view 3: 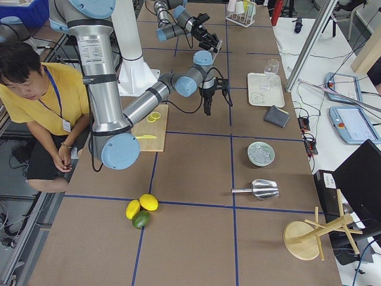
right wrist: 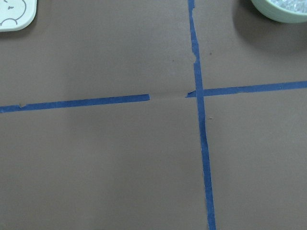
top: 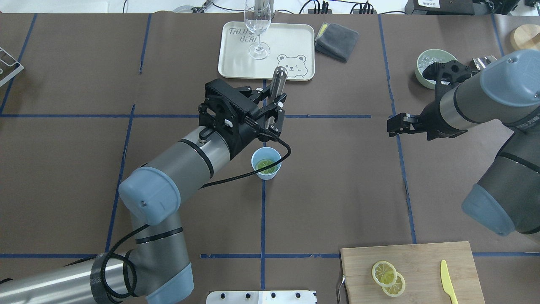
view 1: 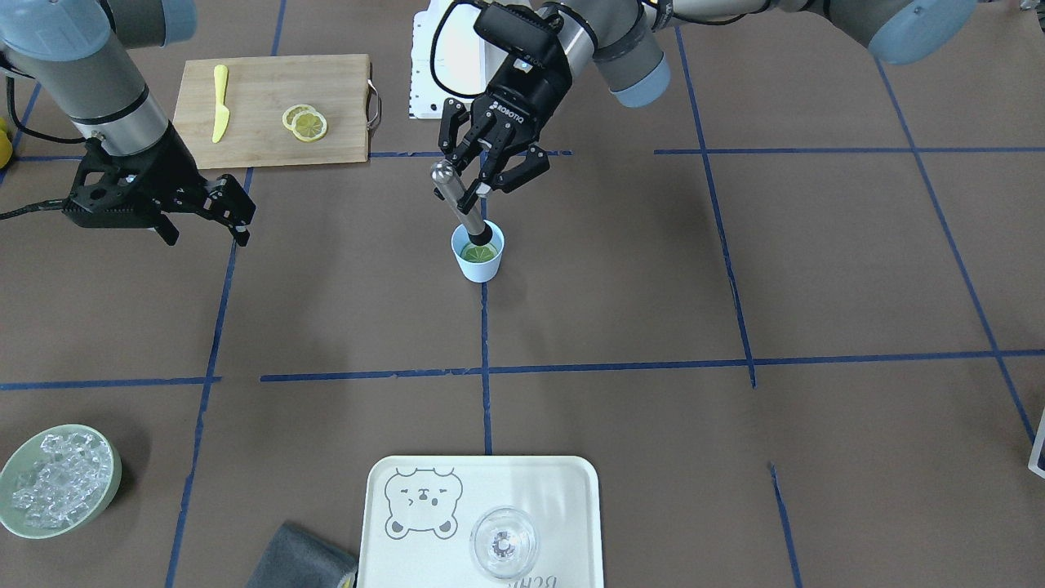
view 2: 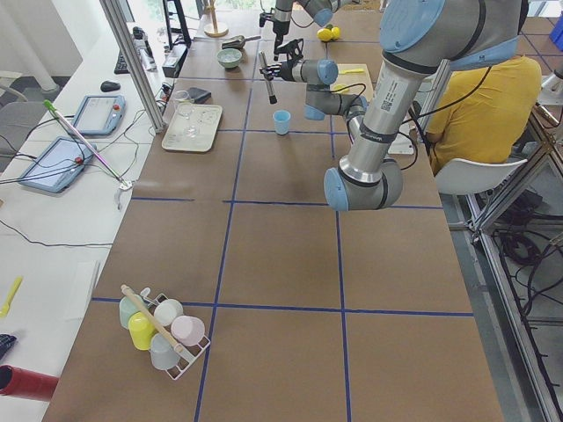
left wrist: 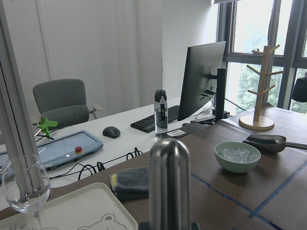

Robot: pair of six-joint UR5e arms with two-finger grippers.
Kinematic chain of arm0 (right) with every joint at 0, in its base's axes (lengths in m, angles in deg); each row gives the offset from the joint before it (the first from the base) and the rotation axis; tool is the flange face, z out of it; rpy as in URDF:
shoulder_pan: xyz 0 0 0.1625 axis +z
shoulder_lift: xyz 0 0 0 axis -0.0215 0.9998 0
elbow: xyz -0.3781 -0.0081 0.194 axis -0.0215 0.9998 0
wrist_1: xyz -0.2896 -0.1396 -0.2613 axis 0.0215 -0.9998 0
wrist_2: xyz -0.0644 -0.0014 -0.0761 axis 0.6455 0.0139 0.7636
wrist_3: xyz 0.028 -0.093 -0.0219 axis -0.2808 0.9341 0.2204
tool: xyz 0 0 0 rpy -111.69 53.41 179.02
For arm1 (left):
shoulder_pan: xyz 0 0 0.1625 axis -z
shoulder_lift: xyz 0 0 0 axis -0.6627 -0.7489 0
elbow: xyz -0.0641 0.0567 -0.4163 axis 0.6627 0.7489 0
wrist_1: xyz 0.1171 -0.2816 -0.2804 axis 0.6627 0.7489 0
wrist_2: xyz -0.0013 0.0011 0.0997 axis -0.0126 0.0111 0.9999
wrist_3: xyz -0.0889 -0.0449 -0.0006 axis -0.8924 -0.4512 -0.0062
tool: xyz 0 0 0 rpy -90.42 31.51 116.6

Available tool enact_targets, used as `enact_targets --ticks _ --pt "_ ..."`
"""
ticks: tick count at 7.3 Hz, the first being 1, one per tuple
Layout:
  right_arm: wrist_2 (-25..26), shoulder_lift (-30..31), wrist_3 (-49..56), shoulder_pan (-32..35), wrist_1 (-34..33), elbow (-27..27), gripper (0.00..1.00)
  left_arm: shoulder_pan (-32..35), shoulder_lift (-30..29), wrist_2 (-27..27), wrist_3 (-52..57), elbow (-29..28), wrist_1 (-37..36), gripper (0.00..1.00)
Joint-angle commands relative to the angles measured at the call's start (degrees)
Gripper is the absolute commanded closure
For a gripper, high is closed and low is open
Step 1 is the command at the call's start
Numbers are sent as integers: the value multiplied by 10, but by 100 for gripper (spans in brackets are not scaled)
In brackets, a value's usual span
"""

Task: Squeeze lemon into cup
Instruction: 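Lift the muddler out of the cup and move it back toward its spot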

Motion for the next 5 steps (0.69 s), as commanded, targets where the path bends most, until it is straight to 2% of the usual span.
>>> enact_targets --ticks 1,2,3,4,5 --pt "0 1 0 1 0 0 0 31 54 -14 -37 17 -9 100" --pt "0 1 0 1 0 0 0 47 88 -32 -54 18 -31 100" --pt "0 1 0 1 -1 0 0 94 109 -122 -56 22 -33 100" --pt "0 1 0 0 0 1 0 135 156 -226 -57 27 -40 100" --pt "0 1 0 0 -1 2 0 169 198 -259 -54 28 -41 100"
